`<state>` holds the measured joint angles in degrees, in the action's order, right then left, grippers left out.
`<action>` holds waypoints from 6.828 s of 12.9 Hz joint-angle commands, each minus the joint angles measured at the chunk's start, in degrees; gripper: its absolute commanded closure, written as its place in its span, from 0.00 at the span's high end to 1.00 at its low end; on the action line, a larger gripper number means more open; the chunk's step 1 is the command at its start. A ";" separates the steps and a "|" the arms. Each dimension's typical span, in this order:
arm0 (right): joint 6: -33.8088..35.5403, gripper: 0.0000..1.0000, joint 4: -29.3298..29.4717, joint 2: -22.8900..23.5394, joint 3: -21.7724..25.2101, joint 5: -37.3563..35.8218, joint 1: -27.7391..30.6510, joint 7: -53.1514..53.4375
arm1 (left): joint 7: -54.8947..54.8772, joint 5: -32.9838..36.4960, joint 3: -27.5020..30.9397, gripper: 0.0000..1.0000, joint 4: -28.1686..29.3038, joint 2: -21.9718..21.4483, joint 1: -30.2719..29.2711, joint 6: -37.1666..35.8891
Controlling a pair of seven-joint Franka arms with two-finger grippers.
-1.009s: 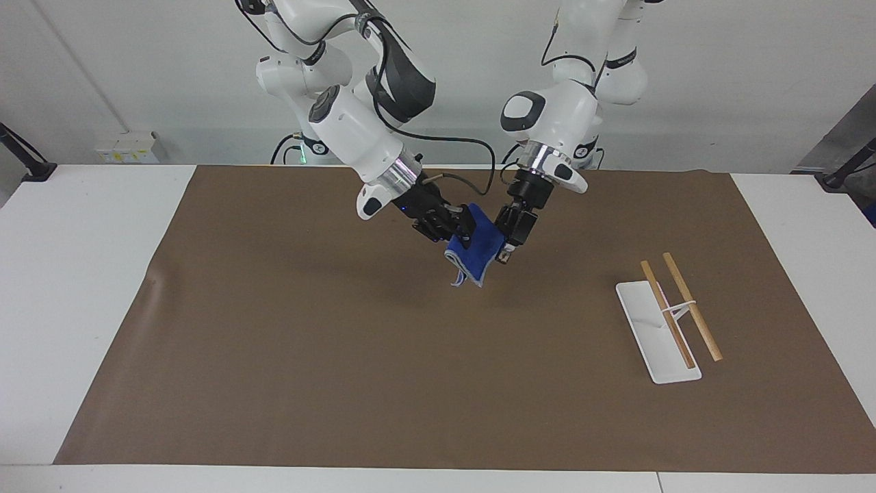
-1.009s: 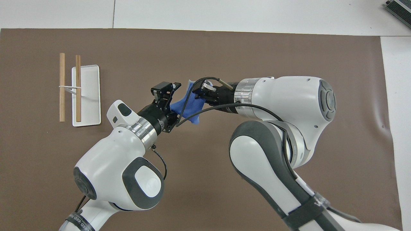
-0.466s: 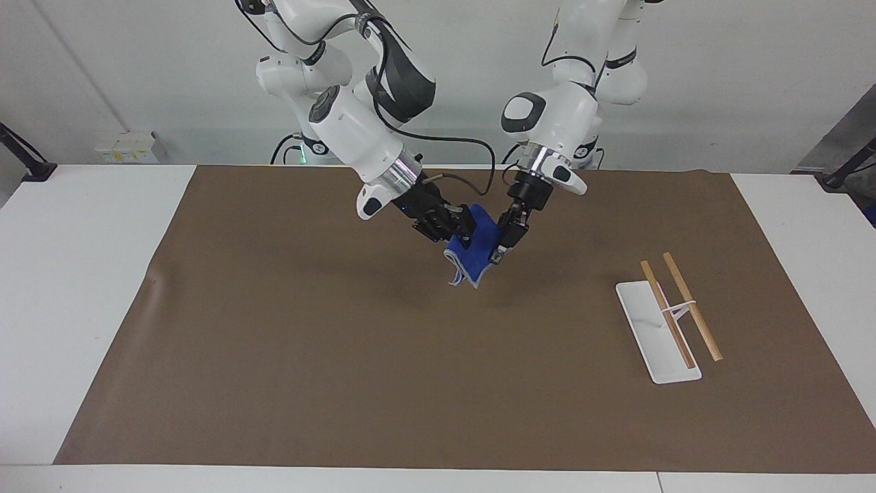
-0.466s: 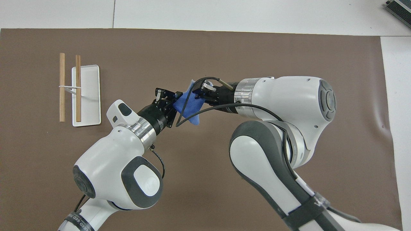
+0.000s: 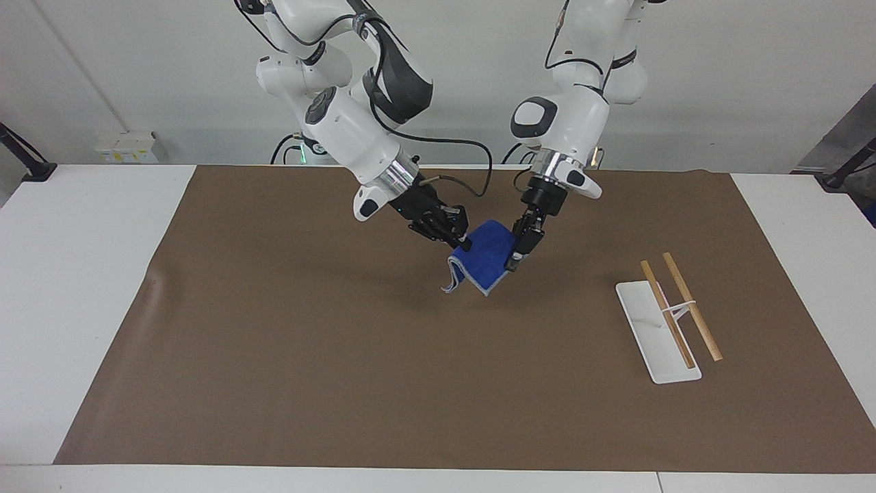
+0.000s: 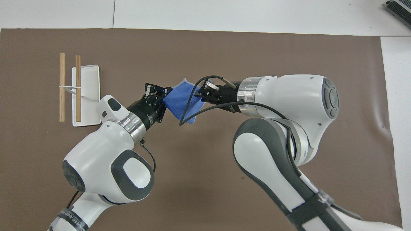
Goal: Right arm passes towel to left arm to hang
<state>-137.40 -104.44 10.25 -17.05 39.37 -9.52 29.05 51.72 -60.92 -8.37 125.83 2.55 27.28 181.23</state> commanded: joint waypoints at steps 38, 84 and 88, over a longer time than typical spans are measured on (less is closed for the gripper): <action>38.51 1.00 8.29 -11.65 11.24 -41.22 7.15 -12.52 | -46.80 -0.87 -0.06 0.00 12.33 -2.20 -38.36 -9.05; 40.01 1.00 4.24 -14.73 17.05 -38.23 6.62 -20.26 | -51.99 49.04 -0.68 0.76 -33.80 8.18 -52.86 -76.80; 40.01 1.00 4.24 -14.73 17.05 -38.23 6.62 -20.26 | -50.76 55.55 -0.59 0.76 -39.25 7.82 -45.32 -85.68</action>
<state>-97.72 -99.14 -3.32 -0.06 -0.27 -3.38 10.32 -1.27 -8.42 -9.56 90.45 9.10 -22.02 99.63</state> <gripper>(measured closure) 0.000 0.242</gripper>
